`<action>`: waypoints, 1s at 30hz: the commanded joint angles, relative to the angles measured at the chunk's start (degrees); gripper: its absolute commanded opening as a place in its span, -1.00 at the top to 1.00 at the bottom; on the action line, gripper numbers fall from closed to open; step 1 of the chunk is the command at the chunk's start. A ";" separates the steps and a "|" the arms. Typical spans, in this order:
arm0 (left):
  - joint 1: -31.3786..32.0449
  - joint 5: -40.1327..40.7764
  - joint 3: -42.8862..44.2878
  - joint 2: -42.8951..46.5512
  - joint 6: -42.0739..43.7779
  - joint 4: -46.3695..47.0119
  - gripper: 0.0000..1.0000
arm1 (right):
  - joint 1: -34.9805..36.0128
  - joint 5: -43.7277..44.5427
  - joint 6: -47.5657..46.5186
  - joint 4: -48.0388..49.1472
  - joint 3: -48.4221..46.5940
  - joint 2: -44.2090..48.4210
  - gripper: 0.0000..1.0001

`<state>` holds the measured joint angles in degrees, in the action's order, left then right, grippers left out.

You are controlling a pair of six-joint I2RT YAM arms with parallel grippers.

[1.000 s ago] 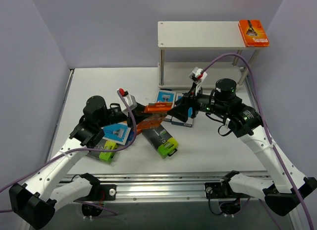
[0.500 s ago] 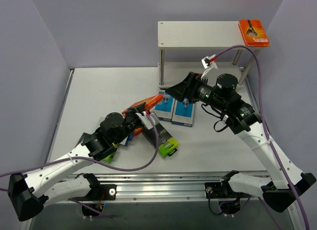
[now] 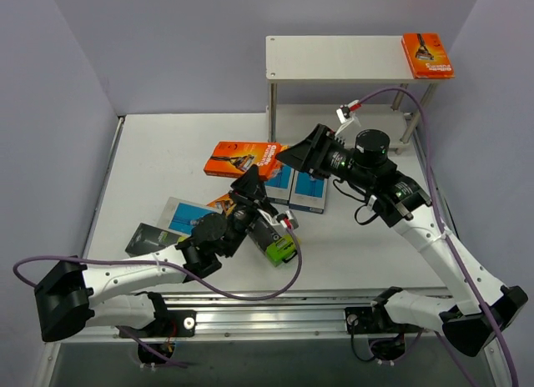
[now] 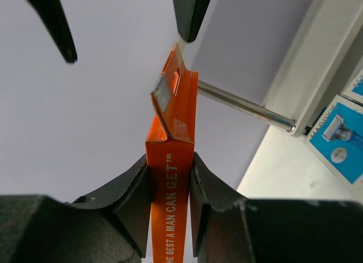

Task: Place and organize the shaving razors onto the shelf
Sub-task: Pass the shaving razor from the left arm to the right

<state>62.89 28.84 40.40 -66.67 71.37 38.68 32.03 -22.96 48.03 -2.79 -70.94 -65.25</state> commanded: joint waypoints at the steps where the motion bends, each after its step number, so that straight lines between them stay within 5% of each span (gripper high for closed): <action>1: 2.23 4.03 0.03 -2.05 11.76 16.51 0.95 | 0.49 -1.56 1.54 5.15 0.36 0.21 -0.19; 9: 5.75 6.75 -1.55 -5.48 20.47 28.11 0.95 | 0.40 -1.56 3.64 7.96 2.73 -0.14 -0.19; 30: 6.63 6.84 -0.68 -9.61 23.99 30.40 0.95 | 3.65 -3.76 7.69 13.16 5.72 -0.93 0.36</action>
<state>69.28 35.79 38.11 -75.59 93.78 64.14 34.63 -25.76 54.74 6.31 -65.23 -66.43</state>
